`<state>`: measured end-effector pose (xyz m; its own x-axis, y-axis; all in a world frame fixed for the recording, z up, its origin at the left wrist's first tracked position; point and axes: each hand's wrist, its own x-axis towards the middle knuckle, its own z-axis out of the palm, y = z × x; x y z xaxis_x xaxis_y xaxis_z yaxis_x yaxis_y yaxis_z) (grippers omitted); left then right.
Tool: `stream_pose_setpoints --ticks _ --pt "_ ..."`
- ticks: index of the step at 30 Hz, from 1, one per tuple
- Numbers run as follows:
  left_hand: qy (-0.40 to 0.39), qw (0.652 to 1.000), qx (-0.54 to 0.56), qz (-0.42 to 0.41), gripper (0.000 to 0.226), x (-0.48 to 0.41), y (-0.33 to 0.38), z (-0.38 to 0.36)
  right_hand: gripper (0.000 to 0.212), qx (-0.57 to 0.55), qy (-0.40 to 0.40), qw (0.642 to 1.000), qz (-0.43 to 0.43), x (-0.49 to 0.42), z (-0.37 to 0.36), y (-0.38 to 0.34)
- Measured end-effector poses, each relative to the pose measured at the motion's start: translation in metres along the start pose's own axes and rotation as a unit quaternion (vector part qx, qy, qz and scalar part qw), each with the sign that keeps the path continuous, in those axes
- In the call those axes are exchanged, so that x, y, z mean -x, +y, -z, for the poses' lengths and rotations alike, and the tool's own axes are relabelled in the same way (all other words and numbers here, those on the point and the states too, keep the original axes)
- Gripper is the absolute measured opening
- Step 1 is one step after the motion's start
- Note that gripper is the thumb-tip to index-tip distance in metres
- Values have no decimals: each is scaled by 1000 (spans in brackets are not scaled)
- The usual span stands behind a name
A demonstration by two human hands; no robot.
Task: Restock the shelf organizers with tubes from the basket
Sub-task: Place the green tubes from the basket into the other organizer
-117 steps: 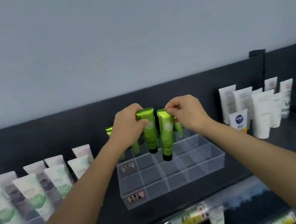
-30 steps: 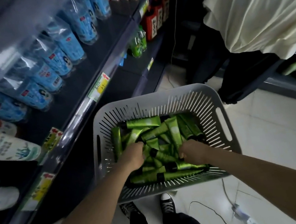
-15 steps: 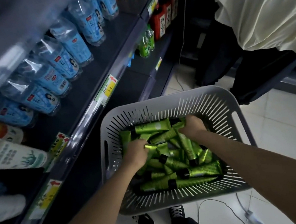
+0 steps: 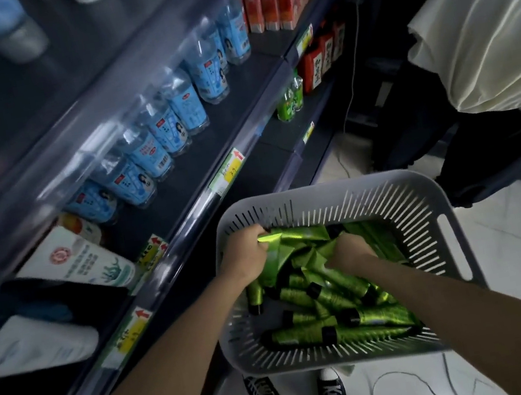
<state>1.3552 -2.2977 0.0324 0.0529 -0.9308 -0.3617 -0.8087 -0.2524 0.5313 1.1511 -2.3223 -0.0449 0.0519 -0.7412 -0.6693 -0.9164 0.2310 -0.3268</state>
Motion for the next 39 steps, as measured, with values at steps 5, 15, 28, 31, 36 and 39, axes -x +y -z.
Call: stream_pose_setpoints --ticks 5,15,28,31,36,39 --pt "21 1000 13 16 12 1 -7 -5 19 69 -11 997 32 -3 -31 -3" --pt "28 999 30 -20 9 26 19 47 24 48 -16 983 174 40 57 -29" --pt "200 973 21 -112 8 95 86 213 21 -227 -35 904 360 170 206 -160" --pt "262 956 34 -128 5 116 87 257 23 -263 -29 874 408 200 226 -193" --pt "346 926 75 -128 9 152 77 325 22 -281 -14 829 484 248 243 -262" --pt "388 911 74 -116 10 177 69 359 21 -276 -21 806 523 274 242 -307"
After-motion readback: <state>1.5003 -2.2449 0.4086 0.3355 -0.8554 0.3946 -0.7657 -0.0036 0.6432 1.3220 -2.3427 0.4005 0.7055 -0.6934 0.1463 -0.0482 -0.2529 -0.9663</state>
